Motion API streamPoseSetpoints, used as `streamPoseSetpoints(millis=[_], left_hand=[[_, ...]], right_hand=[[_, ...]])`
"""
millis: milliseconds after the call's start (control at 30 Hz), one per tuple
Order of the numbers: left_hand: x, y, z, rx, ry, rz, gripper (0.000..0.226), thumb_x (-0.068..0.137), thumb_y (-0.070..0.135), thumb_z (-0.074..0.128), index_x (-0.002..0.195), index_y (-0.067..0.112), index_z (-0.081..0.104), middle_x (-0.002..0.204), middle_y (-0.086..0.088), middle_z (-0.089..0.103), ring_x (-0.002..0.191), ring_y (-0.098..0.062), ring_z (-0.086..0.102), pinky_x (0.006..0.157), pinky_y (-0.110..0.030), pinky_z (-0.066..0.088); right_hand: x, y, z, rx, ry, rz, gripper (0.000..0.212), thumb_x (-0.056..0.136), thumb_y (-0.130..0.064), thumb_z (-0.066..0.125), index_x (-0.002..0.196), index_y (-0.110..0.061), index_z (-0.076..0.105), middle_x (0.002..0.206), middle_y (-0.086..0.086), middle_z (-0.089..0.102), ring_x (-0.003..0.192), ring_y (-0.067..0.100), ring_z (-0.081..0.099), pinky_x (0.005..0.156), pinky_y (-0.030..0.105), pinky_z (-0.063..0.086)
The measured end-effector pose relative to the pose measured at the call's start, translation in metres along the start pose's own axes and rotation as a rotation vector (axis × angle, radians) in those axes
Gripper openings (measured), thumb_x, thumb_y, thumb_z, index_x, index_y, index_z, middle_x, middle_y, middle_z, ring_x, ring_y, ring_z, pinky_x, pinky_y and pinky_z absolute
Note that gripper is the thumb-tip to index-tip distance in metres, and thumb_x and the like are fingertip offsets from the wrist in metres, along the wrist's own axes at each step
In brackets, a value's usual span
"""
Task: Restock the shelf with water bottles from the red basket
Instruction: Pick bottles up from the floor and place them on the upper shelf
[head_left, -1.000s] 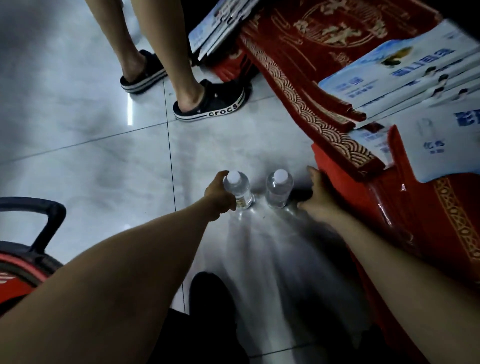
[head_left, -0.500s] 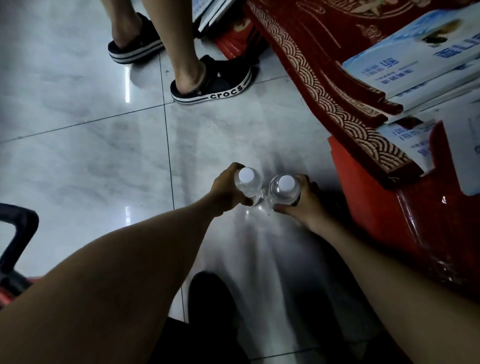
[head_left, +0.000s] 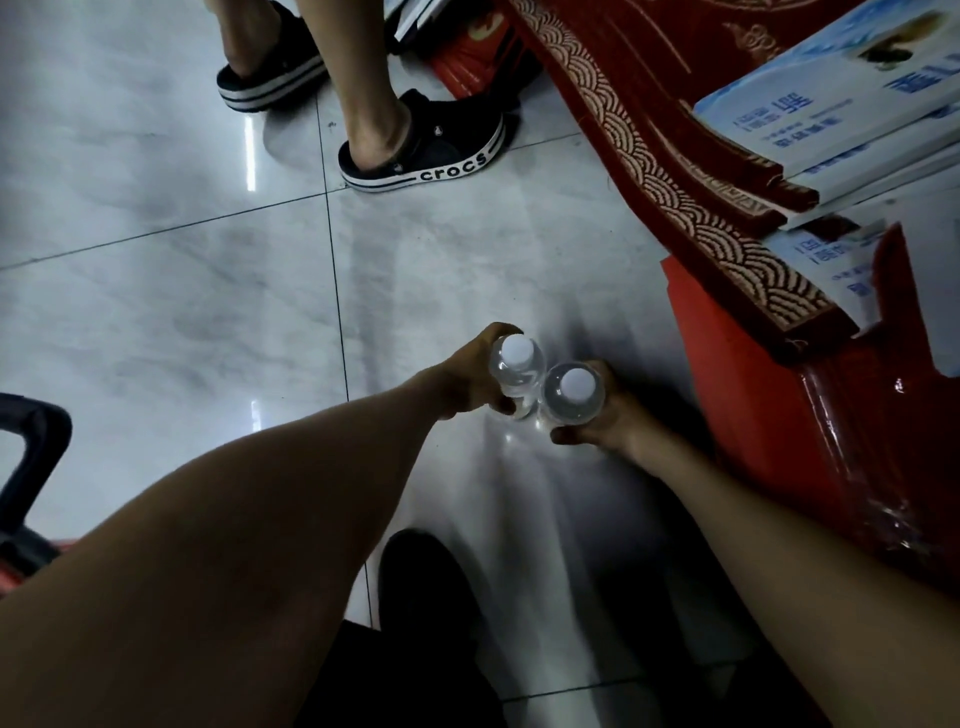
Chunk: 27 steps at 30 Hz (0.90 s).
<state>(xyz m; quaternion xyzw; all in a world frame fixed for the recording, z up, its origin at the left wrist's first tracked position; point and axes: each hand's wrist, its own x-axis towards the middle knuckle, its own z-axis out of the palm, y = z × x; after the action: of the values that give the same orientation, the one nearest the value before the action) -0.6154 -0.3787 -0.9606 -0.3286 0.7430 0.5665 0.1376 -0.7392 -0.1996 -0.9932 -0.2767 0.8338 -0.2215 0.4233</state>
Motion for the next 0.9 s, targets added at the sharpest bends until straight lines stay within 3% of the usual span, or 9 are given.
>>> streamPoseSetpoints(millis=[100,167,233,333,433,567,633,767,900], left_hand=[[0.001,-0.008,-0.001,0.098,0.059,-0.006,0.077,0.057,-0.001,0.086,0.123,0.015,0.051,0.116,-0.002,0.059,0.108,-0.026,0.056,0.087,-0.038,0.052],[0.000,-0.009,-0.004,0.010,0.041,-0.043,0.071,0.057,0.002,0.087,0.119,0.014,0.055,0.112,-0.005,0.064,0.106,-0.027,0.059,0.090,-0.042,0.053],[-0.006,-0.003,-0.012,-0.165,-0.065,-0.112,0.066,0.064,-0.003,0.084,0.123,0.011,0.057,0.113,-0.005,0.066,0.105,-0.023,0.061,0.089,-0.035,0.054],[-0.025,0.014,-0.025,-0.329,-0.219,-0.192,0.048,0.074,0.007,0.080,0.118,0.009,0.063,0.106,-0.006,0.070,0.098,-0.023,0.066,0.084,-0.033,0.054],[-0.047,0.038,-0.032,-0.396,-0.270,-0.222,0.039,0.082,0.027,0.074,0.115,0.009,0.064,0.104,-0.010,0.070,0.091,-0.025,0.069,0.076,-0.036,0.057],[-0.083,0.097,-0.044,-0.335,-0.221,-0.111,0.029,0.086,0.034,0.070,0.109,0.016,0.069,0.104,-0.011,0.072,0.093,-0.027,0.069,0.085,-0.042,0.056],[-0.107,0.134,-0.050,-0.333,-0.167,-0.024,0.027,0.086,0.033,0.070,0.107,0.016,0.071,0.098,-0.009,0.073,0.089,-0.026,0.068,0.083,-0.041,0.055],[-0.166,0.206,-0.057,-0.357,-0.103,0.204,0.049,0.079,0.036,0.074,0.116,0.005,0.066,0.104,-0.013,0.072,0.098,-0.029,0.068,0.092,-0.047,0.053],[-0.237,0.291,-0.056,-0.325,-0.094,0.448,0.046,0.074,0.024,0.083,0.115,0.009,0.067,0.109,-0.013,0.073,0.102,-0.026,0.070,0.091,-0.044,0.055]], right_hand=[[-0.006,-0.008,-0.004,0.117,-0.033,-0.060,0.095,0.038,-0.046,0.089,0.120,-0.043,0.041,0.119,-0.005,0.061,0.103,0.021,0.062,0.088,0.045,0.053],[-0.015,-0.014,-0.010,0.316,-0.066,-0.044,0.066,0.054,-0.027,0.092,0.112,-0.033,0.060,0.110,0.000,0.070,0.096,0.019,0.066,0.083,0.040,0.055],[-0.023,-0.016,-0.020,0.480,-0.113,0.012,0.044,0.063,-0.030,0.088,0.102,-0.017,0.071,0.098,0.004,0.075,0.092,0.021,0.071,0.084,0.038,0.056],[-0.041,-0.021,-0.032,0.621,-0.149,0.108,0.024,0.082,-0.029,0.074,0.098,-0.012,0.071,0.090,0.001,0.077,0.089,0.018,0.072,0.087,0.039,0.055],[-0.065,-0.042,-0.043,0.897,-0.220,0.170,0.039,0.083,-0.036,0.064,0.114,-0.011,0.067,0.100,0.007,0.076,0.089,0.021,0.073,0.077,0.041,0.058],[-0.105,-0.078,-0.075,0.956,-0.147,0.069,0.059,0.077,-0.050,0.070,0.125,-0.017,0.061,0.120,0.011,0.069,0.113,0.030,0.065,0.095,0.054,0.050],[-0.135,-0.096,-0.096,0.953,-0.092,0.030,0.056,0.067,-0.041,0.081,0.116,-0.017,0.066,0.116,0.012,0.071,0.108,0.032,0.066,0.092,0.059,0.050],[-0.211,-0.136,-0.143,0.949,0.060,-0.155,0.055,0.064,-0.019,0.082,0.115,-0.010,0.064,0.109,0.012,0.073,0.099,0.028,0.070,0.082,0.044,0.057],[-0.307,-0.170,-0.203,0.843,0.267,-0.306,0.045,0.076,-0.012,0.076,0.119,-0.014,0.061,0.110,0.008,0.074,0.103,0.027,0.070,0.088,0.045,0.056]])
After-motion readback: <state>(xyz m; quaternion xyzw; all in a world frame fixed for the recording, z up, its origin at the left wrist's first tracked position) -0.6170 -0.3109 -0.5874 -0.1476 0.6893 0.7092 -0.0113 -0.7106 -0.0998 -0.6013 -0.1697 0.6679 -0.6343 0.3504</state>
